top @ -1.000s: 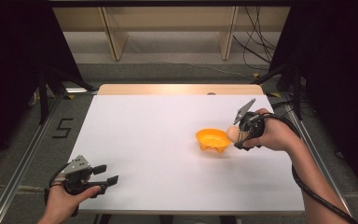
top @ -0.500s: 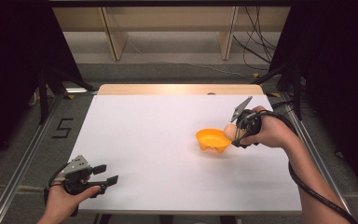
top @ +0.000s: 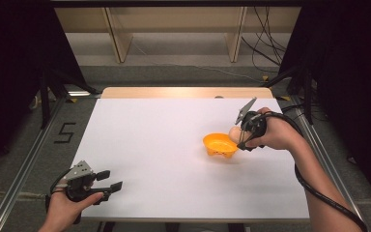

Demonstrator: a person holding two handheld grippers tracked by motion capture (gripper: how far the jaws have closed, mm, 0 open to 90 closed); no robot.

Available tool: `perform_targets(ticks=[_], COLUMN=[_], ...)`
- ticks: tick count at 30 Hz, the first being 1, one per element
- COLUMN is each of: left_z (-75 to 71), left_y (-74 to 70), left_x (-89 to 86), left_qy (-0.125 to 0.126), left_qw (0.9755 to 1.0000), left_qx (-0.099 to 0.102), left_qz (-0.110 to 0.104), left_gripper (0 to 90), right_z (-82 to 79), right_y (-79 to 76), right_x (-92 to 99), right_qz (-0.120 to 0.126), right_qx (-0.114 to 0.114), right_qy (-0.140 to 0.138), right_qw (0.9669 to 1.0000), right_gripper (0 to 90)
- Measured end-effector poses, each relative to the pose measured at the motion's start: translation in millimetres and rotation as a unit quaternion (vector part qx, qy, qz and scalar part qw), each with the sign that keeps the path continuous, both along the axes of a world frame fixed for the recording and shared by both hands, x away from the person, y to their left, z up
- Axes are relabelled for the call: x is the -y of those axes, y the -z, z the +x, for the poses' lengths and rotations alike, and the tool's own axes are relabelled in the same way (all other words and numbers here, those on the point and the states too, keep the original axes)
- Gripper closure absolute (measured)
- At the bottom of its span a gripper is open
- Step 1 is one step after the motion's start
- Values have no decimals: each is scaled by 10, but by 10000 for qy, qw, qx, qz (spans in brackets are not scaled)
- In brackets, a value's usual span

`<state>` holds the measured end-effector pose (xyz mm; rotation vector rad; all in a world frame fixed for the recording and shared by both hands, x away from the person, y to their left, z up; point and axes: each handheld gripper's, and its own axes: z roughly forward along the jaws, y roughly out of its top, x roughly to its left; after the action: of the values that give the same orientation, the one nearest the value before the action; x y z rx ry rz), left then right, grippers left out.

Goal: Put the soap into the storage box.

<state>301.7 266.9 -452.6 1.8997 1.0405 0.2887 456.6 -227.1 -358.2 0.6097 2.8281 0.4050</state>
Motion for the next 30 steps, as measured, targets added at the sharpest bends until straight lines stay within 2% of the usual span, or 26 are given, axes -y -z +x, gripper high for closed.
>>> perform_targets(ticks=[2,4,5,6,8,9,23,26,30], left_z=[0,0,0,0,-2,-1,-2,0,1], left_y=[-1,1,1,0,-2,-3,-2,-3,-1], left_x=[0,0,0,-1,1,0,0,-1,0], left_qy=[3,9,9,11,-11,2,-4,5,-4], left_qw=[10000,10000,10000,10000,10000,10000,10000,10000,10000], left_qx=[2,16,16,17,16,3,14,10,21], left_qz=[3,-12,-12,-12,-2,4,-6,-8,-12], left_gripper=[309,309,309,309,309,309,309,309,308], right_z=[1,18,-9,26,24,39,87,85,114], right_y=[-5,-4,-8,-10,-12,-10,-30,-35,-18], right_x=[-15,-24,-40,-35,-53,-51,-121,-137,-156], right_qz=[-2,7,-1,-2,-21,-4,-28,-38,-45], right_qx=[6,-2,-62,-13,-1,-7,26,24,13], right_qy=[62,0,221,-13,46,-40,-62,2,-83], right_qw=[10000,10000,9997,10000,10000,10000,10000,10000,10000], right_gripper=[333,333,333,333,333,333,333,333,333])
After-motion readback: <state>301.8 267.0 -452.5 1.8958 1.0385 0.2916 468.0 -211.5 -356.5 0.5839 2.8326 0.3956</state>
